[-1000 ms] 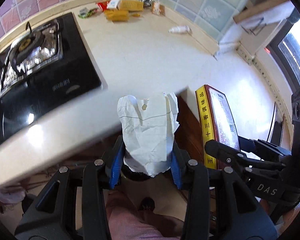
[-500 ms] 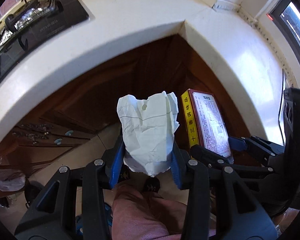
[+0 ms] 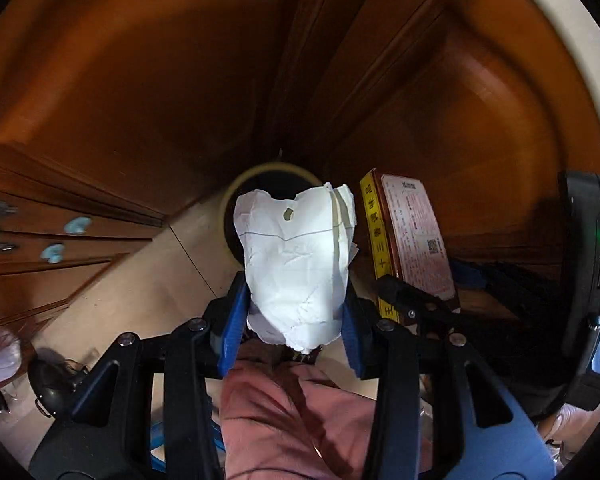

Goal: Collect trash
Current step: 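Lift the tissue and medicine box and carry them down over the floor bin, then open both tools to drop the tissue and medicine box into the bin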

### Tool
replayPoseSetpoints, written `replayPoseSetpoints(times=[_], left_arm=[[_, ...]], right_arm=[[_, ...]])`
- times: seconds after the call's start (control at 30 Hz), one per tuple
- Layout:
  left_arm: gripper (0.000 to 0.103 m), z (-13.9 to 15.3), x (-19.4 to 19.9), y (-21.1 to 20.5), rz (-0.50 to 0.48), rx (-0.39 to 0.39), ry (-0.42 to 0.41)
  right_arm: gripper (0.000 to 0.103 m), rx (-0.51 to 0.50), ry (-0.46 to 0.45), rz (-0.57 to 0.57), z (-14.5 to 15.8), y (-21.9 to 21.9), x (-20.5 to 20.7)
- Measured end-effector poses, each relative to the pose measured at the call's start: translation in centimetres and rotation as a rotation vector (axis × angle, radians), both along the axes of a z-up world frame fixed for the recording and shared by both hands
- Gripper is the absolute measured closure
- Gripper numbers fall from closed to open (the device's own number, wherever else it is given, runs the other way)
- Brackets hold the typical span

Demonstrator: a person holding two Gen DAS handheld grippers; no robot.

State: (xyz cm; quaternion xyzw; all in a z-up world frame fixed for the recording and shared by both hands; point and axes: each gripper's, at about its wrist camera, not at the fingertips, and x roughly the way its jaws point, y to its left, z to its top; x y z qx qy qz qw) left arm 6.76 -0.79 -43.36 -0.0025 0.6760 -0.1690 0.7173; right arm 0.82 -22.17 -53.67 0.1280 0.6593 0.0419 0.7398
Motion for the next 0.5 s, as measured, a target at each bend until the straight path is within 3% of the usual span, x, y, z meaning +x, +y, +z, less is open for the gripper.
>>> replayPoseSetpoints(times=[0.23, 0.5], left_arm=[[0.064, -8.5, 2.3, -1.9, -0.03, -0.004, 0.075], [0.061, -13.7, 5.1, -3.5, -0.076, -0.003, 0.11]], right_arm=[[0.043, -0.029, 0.041, -0.063, -8.4, -2.7, 0.4], [0.042, -0.046, 0.087, -0.1, -15.0, -4.3, 1.9]])
